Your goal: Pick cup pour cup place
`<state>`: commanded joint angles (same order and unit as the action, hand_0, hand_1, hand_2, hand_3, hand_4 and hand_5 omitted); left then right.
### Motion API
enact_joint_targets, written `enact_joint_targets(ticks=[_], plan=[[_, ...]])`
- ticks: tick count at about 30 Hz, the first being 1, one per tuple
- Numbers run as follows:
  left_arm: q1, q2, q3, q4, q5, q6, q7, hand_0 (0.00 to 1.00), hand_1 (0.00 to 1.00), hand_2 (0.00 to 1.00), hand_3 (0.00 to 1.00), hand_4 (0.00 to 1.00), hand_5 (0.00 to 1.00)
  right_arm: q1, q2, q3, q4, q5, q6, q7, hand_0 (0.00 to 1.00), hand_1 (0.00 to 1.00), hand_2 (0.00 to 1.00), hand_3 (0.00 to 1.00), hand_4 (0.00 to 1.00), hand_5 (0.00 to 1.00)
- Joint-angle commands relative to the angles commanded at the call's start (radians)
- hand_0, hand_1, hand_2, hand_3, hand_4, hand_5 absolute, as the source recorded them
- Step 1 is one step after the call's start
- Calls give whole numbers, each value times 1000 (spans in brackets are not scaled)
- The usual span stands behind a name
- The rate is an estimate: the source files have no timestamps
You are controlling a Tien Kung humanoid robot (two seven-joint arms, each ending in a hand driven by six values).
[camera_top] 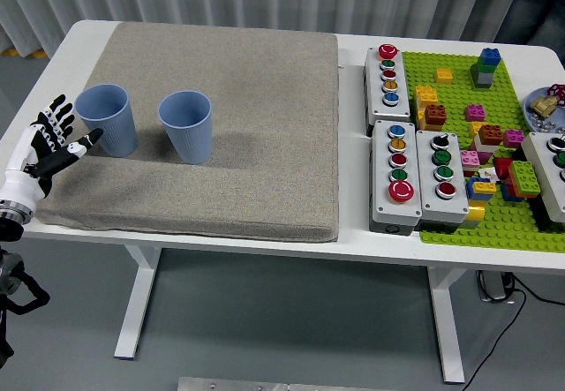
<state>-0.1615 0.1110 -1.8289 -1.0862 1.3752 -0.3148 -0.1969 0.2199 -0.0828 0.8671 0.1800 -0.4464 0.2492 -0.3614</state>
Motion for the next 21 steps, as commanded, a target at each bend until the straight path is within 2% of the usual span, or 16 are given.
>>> enact_joint_targets(ticks=[13, 21], plan=[[-20, -5, 14, 29, -30, -8, 0, 984, 974, 998, 998, 942, 243, 2, 1, -2, 0, 7, -1, 2, 747, 700, 757, 610, 84, 296], [-29, -10, 16, 31, -6, -8, 0, 984, 973, 998, 998, 943, 243, 1, 2, 1, 0, 3, -1, 1, 747, 700, 757, 610, 84, 296]])
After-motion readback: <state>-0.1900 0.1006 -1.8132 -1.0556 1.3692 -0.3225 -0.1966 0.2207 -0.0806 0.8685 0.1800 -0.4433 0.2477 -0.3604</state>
